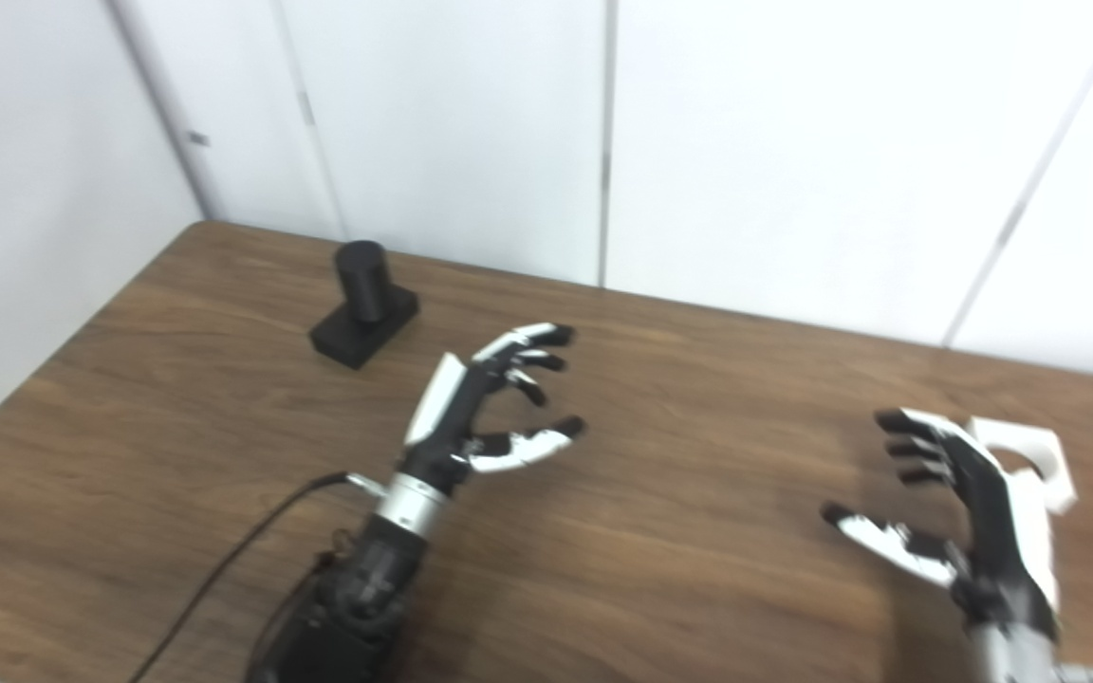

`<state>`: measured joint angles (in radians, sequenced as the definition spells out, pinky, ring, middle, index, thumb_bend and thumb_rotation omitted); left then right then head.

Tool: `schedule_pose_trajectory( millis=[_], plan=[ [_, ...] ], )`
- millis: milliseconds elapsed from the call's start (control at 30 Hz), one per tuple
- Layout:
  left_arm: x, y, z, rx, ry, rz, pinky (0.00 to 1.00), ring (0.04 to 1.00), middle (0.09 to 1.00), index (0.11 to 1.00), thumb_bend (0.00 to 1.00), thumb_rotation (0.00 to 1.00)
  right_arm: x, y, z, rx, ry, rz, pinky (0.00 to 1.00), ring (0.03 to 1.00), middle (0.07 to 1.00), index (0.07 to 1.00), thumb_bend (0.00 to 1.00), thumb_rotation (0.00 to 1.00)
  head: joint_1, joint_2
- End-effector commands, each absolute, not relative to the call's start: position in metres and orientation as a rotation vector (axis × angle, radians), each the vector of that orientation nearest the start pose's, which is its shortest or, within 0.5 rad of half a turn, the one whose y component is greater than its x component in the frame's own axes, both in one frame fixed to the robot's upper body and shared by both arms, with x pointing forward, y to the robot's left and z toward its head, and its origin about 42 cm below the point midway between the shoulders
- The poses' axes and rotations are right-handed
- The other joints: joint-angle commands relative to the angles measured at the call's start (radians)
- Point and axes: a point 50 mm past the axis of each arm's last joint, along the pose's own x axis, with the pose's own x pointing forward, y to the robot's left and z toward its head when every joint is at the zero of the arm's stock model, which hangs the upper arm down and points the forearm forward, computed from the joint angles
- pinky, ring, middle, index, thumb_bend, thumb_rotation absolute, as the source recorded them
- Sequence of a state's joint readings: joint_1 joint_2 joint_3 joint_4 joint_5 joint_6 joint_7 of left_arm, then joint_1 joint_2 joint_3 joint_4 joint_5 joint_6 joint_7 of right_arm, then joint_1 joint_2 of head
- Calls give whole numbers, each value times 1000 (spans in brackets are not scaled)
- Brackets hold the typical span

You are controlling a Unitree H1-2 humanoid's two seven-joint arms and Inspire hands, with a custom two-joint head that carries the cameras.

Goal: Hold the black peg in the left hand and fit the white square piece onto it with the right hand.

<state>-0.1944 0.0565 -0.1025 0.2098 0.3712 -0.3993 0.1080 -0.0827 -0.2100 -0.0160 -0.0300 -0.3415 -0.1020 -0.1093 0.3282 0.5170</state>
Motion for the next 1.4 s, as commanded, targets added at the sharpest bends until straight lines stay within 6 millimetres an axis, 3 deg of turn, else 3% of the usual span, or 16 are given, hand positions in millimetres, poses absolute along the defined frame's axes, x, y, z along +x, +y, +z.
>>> schedule_pose_trajectory(
  millis=[0,267,700,900,1033,1167,1367],
  plan=[
    [336,172,112,396,-403,-126,518,725,801,764,625,112,314,-280,162,-533,-335,-110,551,677,722,662,640,0,1,1],
    [334,164,105,387,-383,-135,505,708,793,765,633,81,308,-274,168,-515,-318,-106,558,673,717,664,634,0,18,-52],
    [335,162,106,395,-395,-116,514,697,788,765,627,61,302,-266,177,-501,-306,-94,565,680,722,664,628,0,22,-49],
    [344,174,130,448,-426,-53,428,599,694,672,771,69,302,-267,178,-506,-318,-86,563,673,712,656,631,0,26,-47],
    [350,183,147,470,-436,-65,462,597,679,659,858,90,302,-267,179,-509,-314,-78,562,679,716,661,624,0,33,-44],
    [354,195,160,503,-430,-58,518,639,697,692,876,105,301,-267,182,-504,-303,-79,574,684,724,672,617,0,41,-48],
    [357,213,179,543,-438,17,525,663,722,732,872,107,301,-267,182,-510,-316,-76,568,679,718,657,618,0,47,-48]
  ],
)
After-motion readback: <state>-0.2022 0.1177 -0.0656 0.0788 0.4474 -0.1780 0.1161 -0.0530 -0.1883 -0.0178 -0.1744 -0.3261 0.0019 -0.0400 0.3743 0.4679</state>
